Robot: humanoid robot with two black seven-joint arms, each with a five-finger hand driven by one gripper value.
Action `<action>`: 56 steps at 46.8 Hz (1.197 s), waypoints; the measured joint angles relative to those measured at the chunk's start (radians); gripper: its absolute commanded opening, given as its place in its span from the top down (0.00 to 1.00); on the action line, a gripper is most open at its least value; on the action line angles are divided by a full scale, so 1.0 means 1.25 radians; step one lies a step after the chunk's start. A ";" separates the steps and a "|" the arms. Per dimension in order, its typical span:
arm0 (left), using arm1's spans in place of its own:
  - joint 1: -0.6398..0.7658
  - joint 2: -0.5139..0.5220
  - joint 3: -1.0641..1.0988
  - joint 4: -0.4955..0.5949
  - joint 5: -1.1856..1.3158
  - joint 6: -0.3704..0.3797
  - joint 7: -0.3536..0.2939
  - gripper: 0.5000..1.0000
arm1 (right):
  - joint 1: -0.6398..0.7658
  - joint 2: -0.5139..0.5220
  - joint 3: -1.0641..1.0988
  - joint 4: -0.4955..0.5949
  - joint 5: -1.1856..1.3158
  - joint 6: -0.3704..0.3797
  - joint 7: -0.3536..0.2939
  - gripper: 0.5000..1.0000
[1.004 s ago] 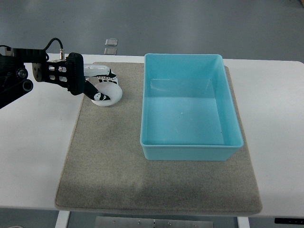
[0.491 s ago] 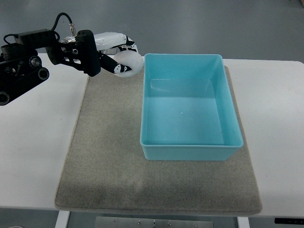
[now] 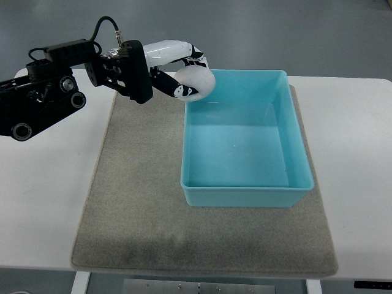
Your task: Place white toy into blue box with left hand
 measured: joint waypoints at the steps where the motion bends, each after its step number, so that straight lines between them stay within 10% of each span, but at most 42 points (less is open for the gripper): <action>1: 0.001 -0.003 0.000 0.000 0.000 0.000 0.000 0.76 | 0.000 0.000 0.000 0.000 0.000 0.000 0.000 0.13; 17: 0.022 -0.050 0.012 0.015 -0.003 0.000 0.000 0.66 | 0.000 0.000 0.000 0.000 0.000 0.000 0.000 0.13; 27: 0.037 -0.068 0.013 0.016 -0.004 0.000 0.000 0.42 | 0.000 0.000 0.000 0.000 0.000 0.000 0.000 0.13; 31: 0.042 -0.068 0.013 0.016 -0.005 0.000 -0.002 0.14 | 0.000 0.000 0.000 0.000 0.000 0.000 0.000 0.13; 56: 0.050 -0.067 0.013 0.016 -0.007 0.000 -0.005 0.09 | 0.000 0.000 0.000 0.000 0.000 0.000 0.000 0.13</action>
